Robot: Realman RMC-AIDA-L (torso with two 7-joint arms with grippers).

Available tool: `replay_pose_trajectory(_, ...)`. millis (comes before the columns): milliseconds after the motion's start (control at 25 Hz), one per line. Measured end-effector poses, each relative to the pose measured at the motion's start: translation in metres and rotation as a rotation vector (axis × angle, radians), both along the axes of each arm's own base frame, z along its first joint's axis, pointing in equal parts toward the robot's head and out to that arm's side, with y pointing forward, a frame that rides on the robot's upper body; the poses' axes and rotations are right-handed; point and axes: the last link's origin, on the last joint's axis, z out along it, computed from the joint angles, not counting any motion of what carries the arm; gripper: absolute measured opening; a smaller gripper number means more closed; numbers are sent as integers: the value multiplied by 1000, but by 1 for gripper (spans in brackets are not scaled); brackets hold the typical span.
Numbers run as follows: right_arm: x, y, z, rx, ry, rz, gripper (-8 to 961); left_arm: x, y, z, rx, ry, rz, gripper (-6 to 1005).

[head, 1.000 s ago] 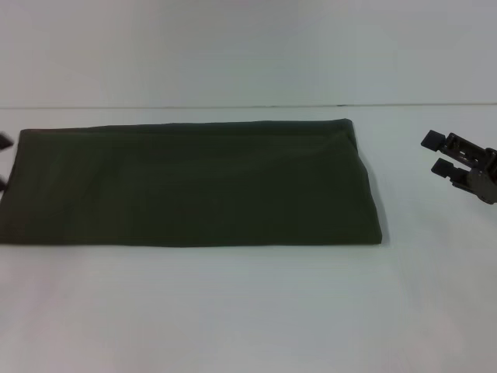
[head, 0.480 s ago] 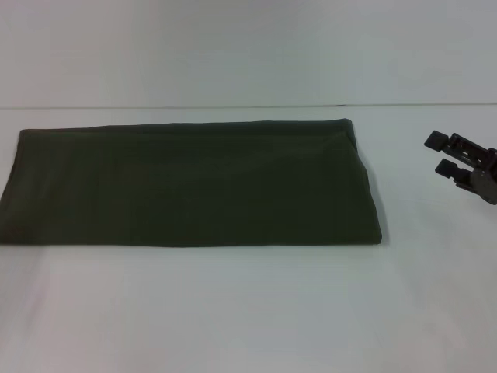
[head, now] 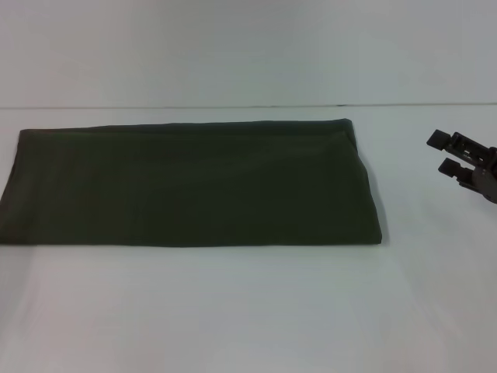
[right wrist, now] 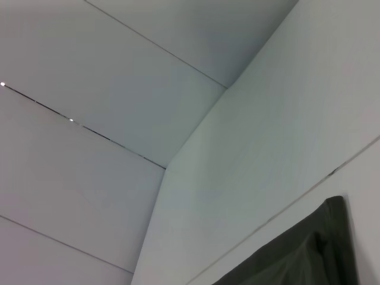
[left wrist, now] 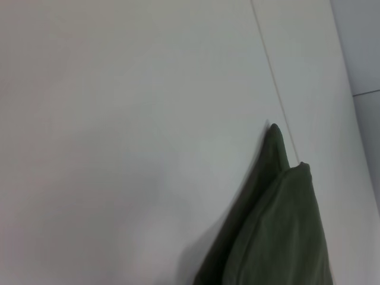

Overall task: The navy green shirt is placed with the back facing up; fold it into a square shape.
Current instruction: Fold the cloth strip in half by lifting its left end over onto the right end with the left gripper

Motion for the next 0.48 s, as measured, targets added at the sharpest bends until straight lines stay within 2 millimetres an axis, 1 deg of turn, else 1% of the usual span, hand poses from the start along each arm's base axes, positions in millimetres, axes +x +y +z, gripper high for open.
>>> replay_pose_trajectory(480,2,1,2,11,-4,-14,927,1,10,-4,-12,8,12,932)
